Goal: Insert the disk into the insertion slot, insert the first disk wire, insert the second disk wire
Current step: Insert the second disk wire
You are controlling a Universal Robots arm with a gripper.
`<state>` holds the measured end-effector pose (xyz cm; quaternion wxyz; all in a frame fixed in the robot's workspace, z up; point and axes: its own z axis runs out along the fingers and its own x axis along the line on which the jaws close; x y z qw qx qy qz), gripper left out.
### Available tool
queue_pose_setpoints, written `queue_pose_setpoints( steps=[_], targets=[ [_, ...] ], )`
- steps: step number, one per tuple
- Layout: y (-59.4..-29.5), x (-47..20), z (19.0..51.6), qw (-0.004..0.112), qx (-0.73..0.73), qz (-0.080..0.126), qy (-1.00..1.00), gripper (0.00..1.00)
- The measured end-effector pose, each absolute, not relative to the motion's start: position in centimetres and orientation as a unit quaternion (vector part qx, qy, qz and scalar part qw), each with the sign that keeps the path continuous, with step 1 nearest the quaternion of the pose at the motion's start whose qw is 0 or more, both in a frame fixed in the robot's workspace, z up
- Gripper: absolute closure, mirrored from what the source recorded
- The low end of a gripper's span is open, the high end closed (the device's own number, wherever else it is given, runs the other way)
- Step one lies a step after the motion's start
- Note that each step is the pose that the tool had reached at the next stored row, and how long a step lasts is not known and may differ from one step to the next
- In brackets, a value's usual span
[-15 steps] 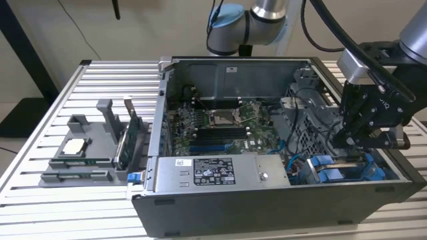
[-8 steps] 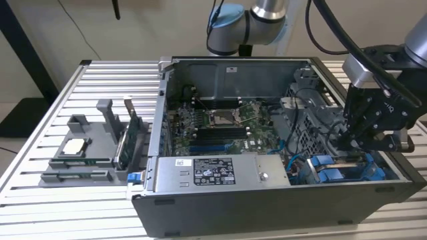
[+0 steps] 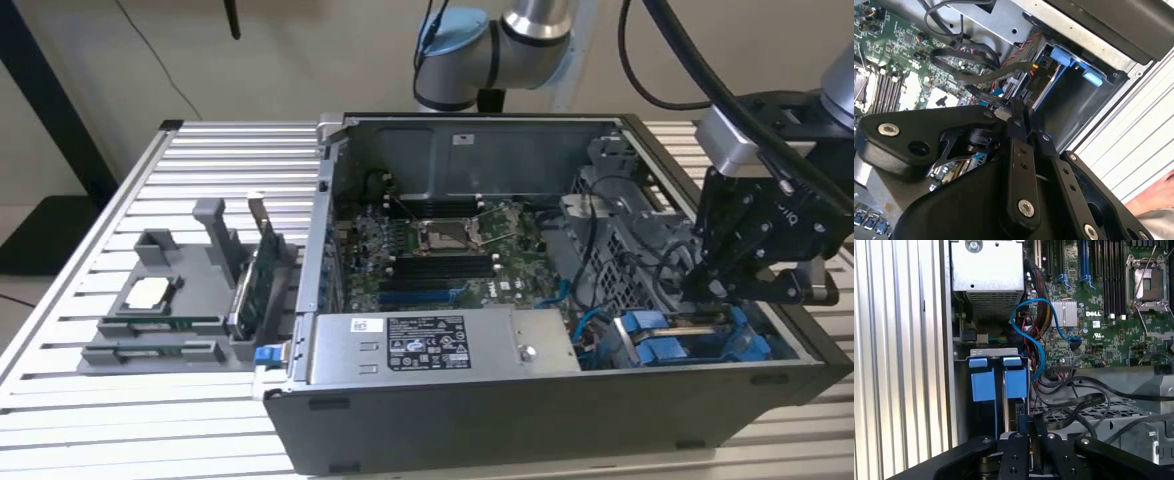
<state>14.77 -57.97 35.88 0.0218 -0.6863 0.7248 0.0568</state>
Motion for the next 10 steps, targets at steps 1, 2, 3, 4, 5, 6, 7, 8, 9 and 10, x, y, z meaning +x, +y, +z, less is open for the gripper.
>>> queue_pose_setpoints(
  steps=[1,2,3,4,5,6,7,8,9,10],
  targets=[
    [-57.97,14.78,35.88,0.022,-0.686,0.057,0.725,0.84],
    [-57.97,14.78,35.88,0.022,-0.686,0.057,0.725,0.84],
    [-57.97,14.78,35.87,0.022,-0.686,0.057,0.725,0.84],
    [-57.97,14.8,35.86,0.022,-0.686,0.057,0.725,0.84],
    [-57.97,14.85,35.85,0.022,-0.686,0.057,0.725,0.84],
    [-57.98,14.91,35.82,0.022,-0.686,0.057,0.725,0.84],
    [-57.98,14.95,35.81,0.022,-0.686,0.057,0.725,0.84],
    [-57.99,14.96,35.8,0.022,-0.686,0.057,0.725,0.84],
    [-58.02,14.96,35.75,0.022,-0.686,0.057,0.725,0.84],
    [-58.05,14.96,35.7,0.022,-0.686,0.057,0.725,0.84]
  ],
)
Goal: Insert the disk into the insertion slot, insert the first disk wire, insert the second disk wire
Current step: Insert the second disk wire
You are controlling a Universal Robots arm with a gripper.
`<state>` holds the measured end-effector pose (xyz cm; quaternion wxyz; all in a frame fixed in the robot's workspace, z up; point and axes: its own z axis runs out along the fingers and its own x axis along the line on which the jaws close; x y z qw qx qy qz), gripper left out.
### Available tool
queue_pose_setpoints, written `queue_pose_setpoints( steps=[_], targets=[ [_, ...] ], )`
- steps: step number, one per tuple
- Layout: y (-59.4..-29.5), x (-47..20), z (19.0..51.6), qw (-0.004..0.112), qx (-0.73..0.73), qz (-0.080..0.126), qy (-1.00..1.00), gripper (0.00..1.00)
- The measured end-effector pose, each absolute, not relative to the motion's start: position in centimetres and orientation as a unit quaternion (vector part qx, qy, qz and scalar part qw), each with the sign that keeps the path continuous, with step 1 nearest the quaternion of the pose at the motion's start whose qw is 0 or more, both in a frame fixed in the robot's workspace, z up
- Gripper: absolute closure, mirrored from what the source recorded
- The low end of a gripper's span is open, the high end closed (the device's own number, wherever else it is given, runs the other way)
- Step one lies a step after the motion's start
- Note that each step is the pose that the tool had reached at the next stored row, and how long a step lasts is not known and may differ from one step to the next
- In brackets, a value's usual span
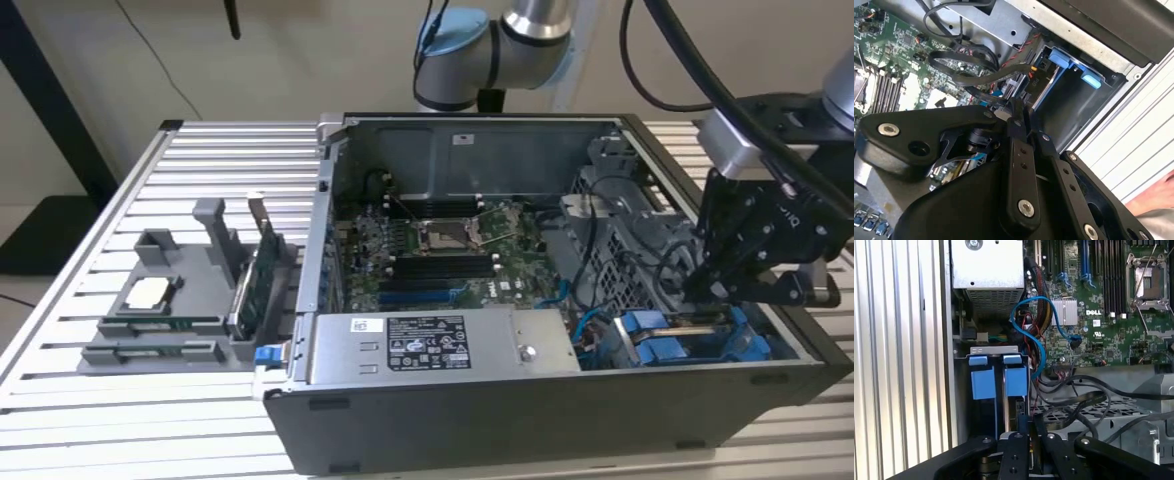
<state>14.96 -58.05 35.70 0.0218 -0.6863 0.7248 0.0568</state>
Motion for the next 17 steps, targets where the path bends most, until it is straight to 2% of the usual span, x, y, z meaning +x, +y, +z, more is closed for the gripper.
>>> queue_pose_setpoints(
  steps=[17],
  targets=[
    [-58.5,15.2,34.3,0.023,-0.686,0.057,0.725,0.84]
  ],
)
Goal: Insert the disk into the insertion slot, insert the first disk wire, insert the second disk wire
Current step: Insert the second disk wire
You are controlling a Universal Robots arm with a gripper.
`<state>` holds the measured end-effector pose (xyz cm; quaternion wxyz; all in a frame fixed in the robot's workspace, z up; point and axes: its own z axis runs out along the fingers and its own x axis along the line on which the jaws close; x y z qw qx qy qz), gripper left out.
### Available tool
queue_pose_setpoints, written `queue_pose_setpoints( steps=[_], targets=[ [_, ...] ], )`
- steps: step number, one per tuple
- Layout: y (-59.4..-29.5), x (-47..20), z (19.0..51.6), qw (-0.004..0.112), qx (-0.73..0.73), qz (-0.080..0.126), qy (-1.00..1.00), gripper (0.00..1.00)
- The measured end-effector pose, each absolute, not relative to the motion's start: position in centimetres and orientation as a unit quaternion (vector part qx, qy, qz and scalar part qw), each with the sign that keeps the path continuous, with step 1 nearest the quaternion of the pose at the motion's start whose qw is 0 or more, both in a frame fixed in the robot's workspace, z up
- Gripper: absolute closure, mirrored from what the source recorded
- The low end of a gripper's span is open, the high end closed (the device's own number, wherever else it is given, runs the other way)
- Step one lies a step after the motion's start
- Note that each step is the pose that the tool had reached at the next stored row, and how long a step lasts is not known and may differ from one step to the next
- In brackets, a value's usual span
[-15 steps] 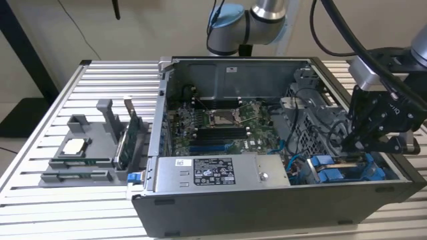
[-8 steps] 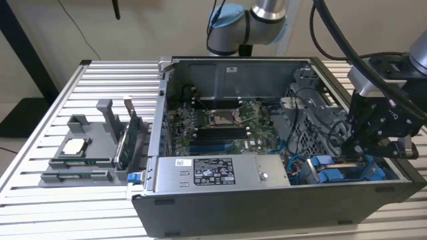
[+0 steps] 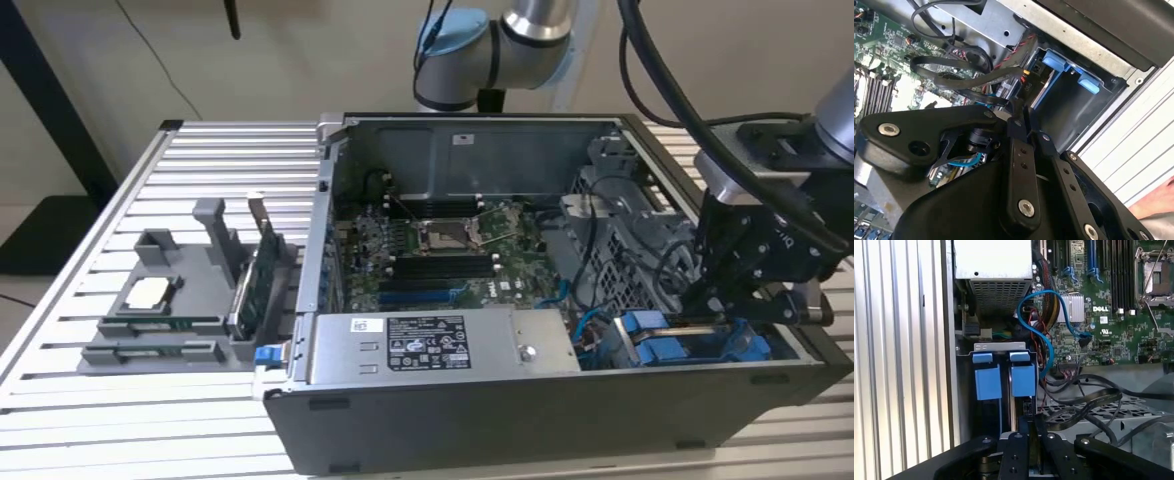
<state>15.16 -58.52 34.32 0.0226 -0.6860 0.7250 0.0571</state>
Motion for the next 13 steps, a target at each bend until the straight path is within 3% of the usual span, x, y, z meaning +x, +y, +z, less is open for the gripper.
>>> queue_pose_setpoints(
  steps=[13],
  targets=[
    [-58.52,15.36,33.6,0.024,-0.686,0.058,0.725,0.84]
  ],
)
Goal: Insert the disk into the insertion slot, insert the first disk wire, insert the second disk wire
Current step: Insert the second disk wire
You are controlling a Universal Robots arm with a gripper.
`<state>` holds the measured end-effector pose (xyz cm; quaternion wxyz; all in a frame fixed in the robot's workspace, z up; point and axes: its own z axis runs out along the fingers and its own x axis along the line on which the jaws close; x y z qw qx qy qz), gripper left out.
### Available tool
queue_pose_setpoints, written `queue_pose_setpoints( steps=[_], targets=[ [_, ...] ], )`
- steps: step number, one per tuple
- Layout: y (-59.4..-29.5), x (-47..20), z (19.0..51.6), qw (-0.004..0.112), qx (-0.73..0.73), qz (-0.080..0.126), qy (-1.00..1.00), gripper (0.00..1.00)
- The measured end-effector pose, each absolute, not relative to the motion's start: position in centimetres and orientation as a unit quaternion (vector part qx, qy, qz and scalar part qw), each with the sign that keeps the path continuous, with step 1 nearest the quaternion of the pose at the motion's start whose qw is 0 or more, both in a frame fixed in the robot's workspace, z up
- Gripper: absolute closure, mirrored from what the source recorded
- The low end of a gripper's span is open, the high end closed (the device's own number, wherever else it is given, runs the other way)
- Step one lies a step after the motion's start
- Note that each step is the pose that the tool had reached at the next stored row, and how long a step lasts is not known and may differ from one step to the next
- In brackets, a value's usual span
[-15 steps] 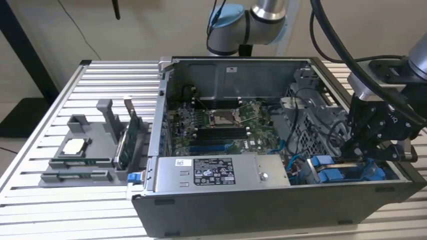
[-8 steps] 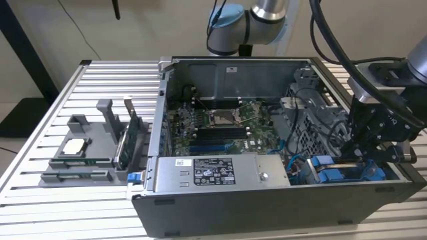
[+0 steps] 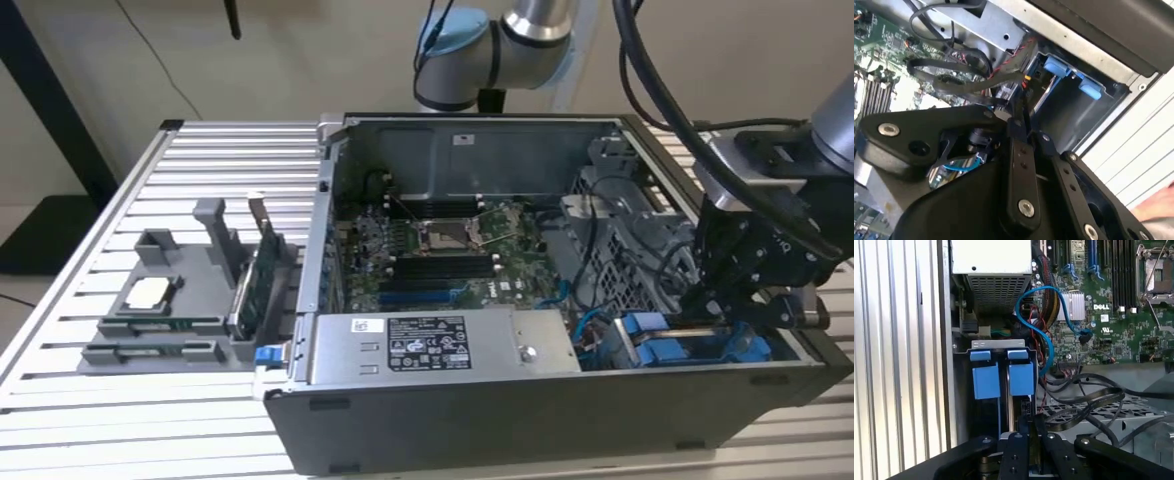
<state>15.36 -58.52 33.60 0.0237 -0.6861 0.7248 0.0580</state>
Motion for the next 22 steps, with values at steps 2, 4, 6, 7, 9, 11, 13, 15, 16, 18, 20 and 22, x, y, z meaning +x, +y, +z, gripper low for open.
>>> queue_pose_setpoints(
  steps=[2,4,6,7,9,11,13,15,16,18,20,22],
  targets=[
    [-58.5,15.4,33.4,0.024,-0.686,0.057,0.725,0.84],
    [-58.5,15.3,34.0,0.025,-0.686,0.059,0.725,0.77],
    [-58.5,15.3,35.0,0.025,-0.686,0.058,0.725,0.77],
    [-58.5,15.3,35.4,0.025,-0.686,0.058,0.725,0.77],
    [-58.5,15.3,36.4,0.025,-0.686,0.058,0.725,0.77],
    [-58.5,15.3,37.3,0.025,-0.686,0.058,0.725,0.77],
    [-58.5,15.3,38.1,0.024,-0.686,0.058,0.725,0.77],
    [-58.5,15.3,38.3,0.024,-0.686,0.058,0.725,0.77],
    [-58.5,15.3,38.3,0.024,-0.686,0.059,0.725,0.77],
    [-58.5,15.3,38.4,0.024,-0.686,0.059,0.725,0.77],
    [-58.5,15.3,38.5,0.024,-0.686,0.058,0.725,0.77],
    [-58.5,15.3,38.5,0.024,-0.686,0.058,0.725,0.77]
  ],
)
